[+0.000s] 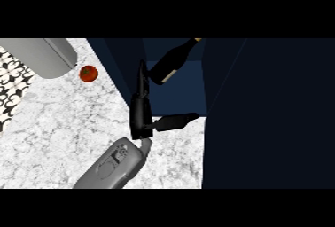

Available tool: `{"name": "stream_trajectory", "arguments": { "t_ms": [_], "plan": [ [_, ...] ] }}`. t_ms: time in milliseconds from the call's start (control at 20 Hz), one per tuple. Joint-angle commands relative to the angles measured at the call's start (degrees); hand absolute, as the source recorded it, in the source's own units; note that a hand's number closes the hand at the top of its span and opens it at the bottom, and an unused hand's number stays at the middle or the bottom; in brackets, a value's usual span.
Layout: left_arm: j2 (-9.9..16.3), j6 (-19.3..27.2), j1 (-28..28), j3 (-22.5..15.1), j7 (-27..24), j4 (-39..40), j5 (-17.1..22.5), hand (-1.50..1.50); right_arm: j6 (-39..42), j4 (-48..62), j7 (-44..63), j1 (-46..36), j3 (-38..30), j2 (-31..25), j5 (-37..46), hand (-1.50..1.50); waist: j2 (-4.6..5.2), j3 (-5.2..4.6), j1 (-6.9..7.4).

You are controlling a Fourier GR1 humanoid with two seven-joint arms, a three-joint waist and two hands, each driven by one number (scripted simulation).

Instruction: Pick up the wine, place it into the cabinet and close the cabinet

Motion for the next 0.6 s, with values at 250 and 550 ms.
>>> {"name": "stream_trajectory", "arguments": {
  "t_ms": [250, 550],
  "plan": [
    [9.62, -3.26, 13.80, -5.41, 4.16, -21.09, -2.06, -1.50, -1.82, -10.01, 3.04, 2.48, -0.56, -2.31, 4.89, -1.50, 0.03, -0.01, 0.09],
    [17.40, -3.60, 21.92, -4.32, 8.17, -32.74, -3.40, -1.50, -1.27, -9.00, 3.24, 2.22, -2.61, -3.52, 2.08, -1.50, 0.20, 0.03, -0.07]
  ]
}}
